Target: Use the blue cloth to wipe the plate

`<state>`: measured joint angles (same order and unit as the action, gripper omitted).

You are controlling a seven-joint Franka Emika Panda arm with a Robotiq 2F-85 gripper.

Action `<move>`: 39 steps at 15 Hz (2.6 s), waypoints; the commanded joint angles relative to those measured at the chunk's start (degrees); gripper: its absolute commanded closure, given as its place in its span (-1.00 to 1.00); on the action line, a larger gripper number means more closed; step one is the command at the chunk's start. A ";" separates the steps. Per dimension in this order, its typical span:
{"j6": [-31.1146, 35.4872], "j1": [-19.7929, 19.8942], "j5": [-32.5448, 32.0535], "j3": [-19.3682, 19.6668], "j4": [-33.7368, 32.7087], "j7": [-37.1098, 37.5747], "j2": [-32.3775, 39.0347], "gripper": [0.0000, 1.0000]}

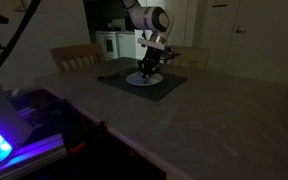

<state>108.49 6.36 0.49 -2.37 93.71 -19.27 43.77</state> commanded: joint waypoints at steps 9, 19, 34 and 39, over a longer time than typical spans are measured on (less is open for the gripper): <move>8.90 -0.98 -4.13 4.02 2.60 12.99 -1.06 0.97; 12.74 0.81 2.95 1.77 4.82 8.25 -5.68 0.97; 14.86 -2.80 4.28 -2.39 -7.26 8.02 -1.73 0.97; 13.49 -3.14 4.98 -4.25 -9.33 6.36 0.89 0.97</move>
<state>124.43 2.98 4.14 -5.77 87.03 -10.54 42.33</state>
